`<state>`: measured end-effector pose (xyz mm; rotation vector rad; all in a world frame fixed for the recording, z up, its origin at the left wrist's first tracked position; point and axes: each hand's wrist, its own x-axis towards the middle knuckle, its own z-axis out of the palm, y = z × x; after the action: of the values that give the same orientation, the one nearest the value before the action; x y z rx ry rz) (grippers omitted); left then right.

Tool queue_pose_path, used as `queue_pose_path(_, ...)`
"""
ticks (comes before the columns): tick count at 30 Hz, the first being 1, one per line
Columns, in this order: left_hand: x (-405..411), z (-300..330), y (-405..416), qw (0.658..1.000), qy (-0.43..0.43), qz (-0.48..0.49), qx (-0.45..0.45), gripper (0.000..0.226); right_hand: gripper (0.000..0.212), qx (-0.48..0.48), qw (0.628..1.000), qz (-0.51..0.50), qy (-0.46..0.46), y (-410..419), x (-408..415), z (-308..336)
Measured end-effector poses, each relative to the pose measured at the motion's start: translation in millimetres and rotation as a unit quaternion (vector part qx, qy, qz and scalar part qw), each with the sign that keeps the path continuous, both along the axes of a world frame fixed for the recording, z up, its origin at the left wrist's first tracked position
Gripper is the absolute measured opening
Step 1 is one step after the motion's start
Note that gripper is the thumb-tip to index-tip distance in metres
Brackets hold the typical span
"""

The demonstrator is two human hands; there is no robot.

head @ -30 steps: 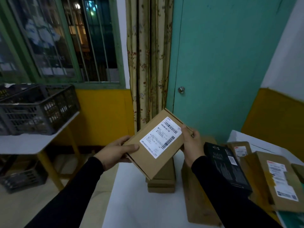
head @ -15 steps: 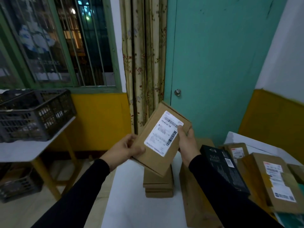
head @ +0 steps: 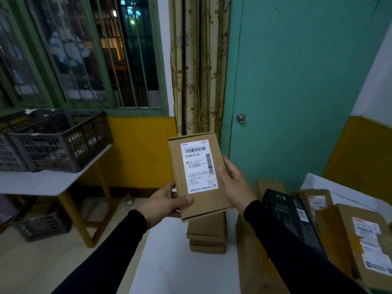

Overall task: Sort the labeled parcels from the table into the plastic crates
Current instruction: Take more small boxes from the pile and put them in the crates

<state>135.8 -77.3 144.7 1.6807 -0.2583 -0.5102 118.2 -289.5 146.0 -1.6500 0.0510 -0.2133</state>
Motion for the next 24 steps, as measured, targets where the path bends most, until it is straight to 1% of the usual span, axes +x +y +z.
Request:
queue_pose_path(5, -10.3, -4.9, 7.9, 0.999, 0.015, 0.03, -0.007, 0.066, 0.037, 0.0, 1.0, 0.021, 0.0, 7.0, 4.6, -4.5)
queue_pose_path(7, -16.4, -6.7, 16.8, 0.998, 0.024, 0.054, -0.006, 0.062, 0.036, 0.004, 0.999, 0.043, 0.005, 15.2, 9.2, -9.6)
queue_pose_path(11, -31.1, -8.1, 50.8, 0.988, 0.015, 0.155, -0.009, 0.049, 0.034, 0.014, 0.996, 0.086, 0.028, 51.0, 16.2, -20.4)
queue_pose_path(14, -44.3, -8.6, 91.9, 0.968, -0.006, 0.249, -0.022, 0.047, 0.044, 0.036, 0.99, 0.127, 0.046, 98.1, 21.8, -27.9)
queue_pose_path(16, -51.0, -9.8, 125.9, 0.951, -0.038, 0.306, -0.032, 0.046, 0.038, 0.037, 0.986, 0.156, 0.047, 135.7, 20.9, -27.5)
queue_pose_path(17, -52.7, -9.6, 143.0, 0.942, -0.061, 0.33, -0.027, 0.044, 0.032, 0.038, 0.984, 0.168, 0.049, 155.1, 20.3, -26.7)
queue_pose_path(18, -53.1, -10.3, 160.4, 0.933, -0.084, 0.35, -0.015, 0.041, 0.032, 0.041, 0.982, 0.18, 0.05, 174.1, 19.4, -25.4)
queue_pose_path(21, -50.3, -12.8, 226.7, 0.91, -0.121, 0.396, -0.006, 0.037, 0.045, 0.032, 0.977, 0.207, 0.039, 245.1, 25.0, -23.9)
queue_pose_path(22, -48.0, -14.0, 248.4, 0.906, -0.124, 0.404, -0.008, 0.037, 0.045, 0.031, 0.976, 0.213, 0.035, 268.2, 27.8, -23.0)
queue_pose_path(24, -44.2, -13.4, 298.0, 0.903, -0.124, 0.412, -0.011, 0.035, 0.04, 0.033, 0.973, 0.224, 0.034, 321.3, 33.8, -22.0)
